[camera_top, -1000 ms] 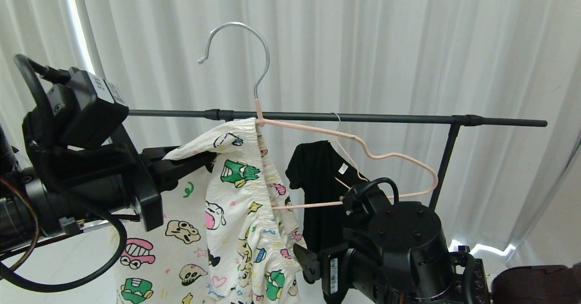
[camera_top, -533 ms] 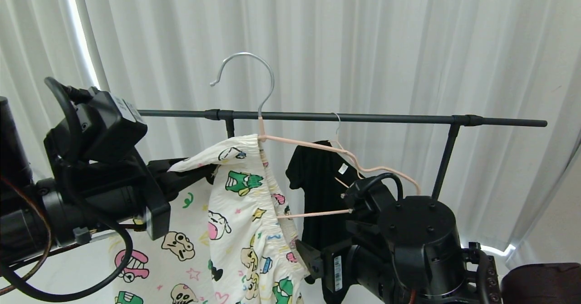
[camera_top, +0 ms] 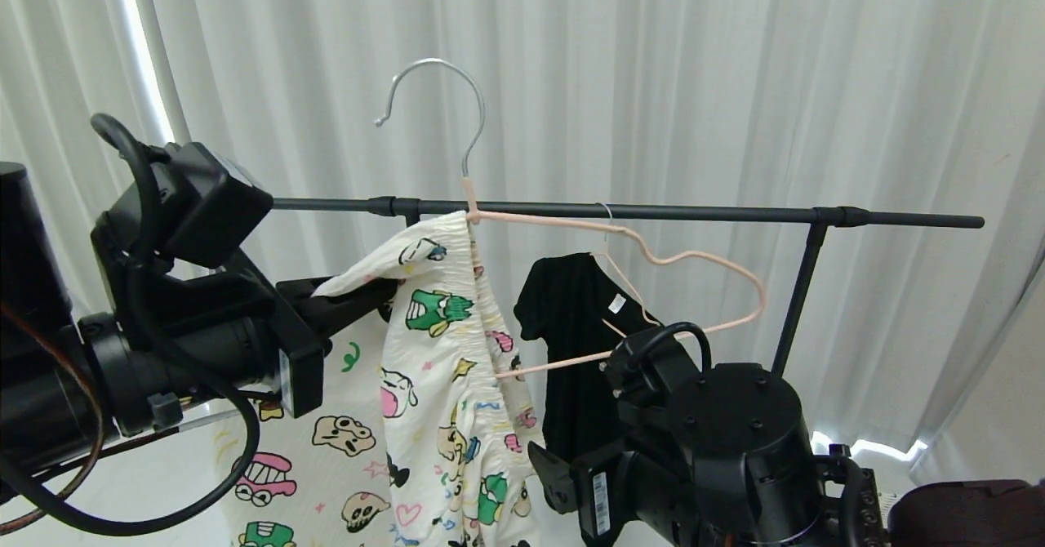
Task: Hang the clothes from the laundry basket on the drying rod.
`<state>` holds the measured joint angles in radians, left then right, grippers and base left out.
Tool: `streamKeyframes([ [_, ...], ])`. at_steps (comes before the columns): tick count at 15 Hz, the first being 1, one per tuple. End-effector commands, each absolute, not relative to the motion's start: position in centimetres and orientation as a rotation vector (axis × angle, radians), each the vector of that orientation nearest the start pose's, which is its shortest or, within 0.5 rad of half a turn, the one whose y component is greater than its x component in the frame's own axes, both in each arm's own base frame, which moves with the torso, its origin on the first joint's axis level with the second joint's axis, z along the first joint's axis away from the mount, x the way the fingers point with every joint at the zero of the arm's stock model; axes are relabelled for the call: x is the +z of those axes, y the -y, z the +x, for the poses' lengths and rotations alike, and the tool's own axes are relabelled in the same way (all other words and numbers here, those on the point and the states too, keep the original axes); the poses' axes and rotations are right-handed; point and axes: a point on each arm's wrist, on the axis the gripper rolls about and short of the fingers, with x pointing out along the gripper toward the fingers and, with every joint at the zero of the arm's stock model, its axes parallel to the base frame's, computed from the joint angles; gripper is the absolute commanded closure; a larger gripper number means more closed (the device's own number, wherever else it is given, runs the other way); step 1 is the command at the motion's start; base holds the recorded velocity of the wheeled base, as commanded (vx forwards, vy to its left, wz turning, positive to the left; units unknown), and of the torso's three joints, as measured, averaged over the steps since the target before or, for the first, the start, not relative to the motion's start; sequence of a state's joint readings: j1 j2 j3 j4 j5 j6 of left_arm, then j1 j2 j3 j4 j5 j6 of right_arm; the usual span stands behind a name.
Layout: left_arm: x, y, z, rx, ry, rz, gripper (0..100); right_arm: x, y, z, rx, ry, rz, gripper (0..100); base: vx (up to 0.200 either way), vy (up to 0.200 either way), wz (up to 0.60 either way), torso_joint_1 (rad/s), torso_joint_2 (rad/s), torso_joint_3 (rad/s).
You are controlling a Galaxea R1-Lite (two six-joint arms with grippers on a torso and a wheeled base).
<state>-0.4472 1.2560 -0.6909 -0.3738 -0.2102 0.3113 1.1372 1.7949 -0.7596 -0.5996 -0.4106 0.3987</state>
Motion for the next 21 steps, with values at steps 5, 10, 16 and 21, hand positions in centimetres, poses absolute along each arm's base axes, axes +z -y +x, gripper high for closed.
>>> streamKeyframes([
  [5,24.9,9.9,17.0,-0.676,-0.066,0.252,100,13.4,-28.2,14.0,0.632,-0.454,0.063,0,0.0,0.0,0.0,0.0,0.0,0.0],
  [10,25.8,10.2,16.3,-0.699,-0.025,0.246,100,13.2,-28.3,14.1,0.624,-0.449,0.064,0,0.0,0.0,0.0,0.0,0.0,0.0],
  [16,25.3,10.0,16.3,-0.69,-0.041,0.253,100,13.6,-27.5,15.0,0.55,-0.422,0.075,100,0.0,0.0,0.0,0.0,0.0,0.0],
  [21,23.3,7.8,15.9,-0.603,-0.103,0.264,100,14.3,-24.2,16.8,0.449,-0.395,0.07,100,0.0,0.0,0.0,0.0,0.0,0.0],
])
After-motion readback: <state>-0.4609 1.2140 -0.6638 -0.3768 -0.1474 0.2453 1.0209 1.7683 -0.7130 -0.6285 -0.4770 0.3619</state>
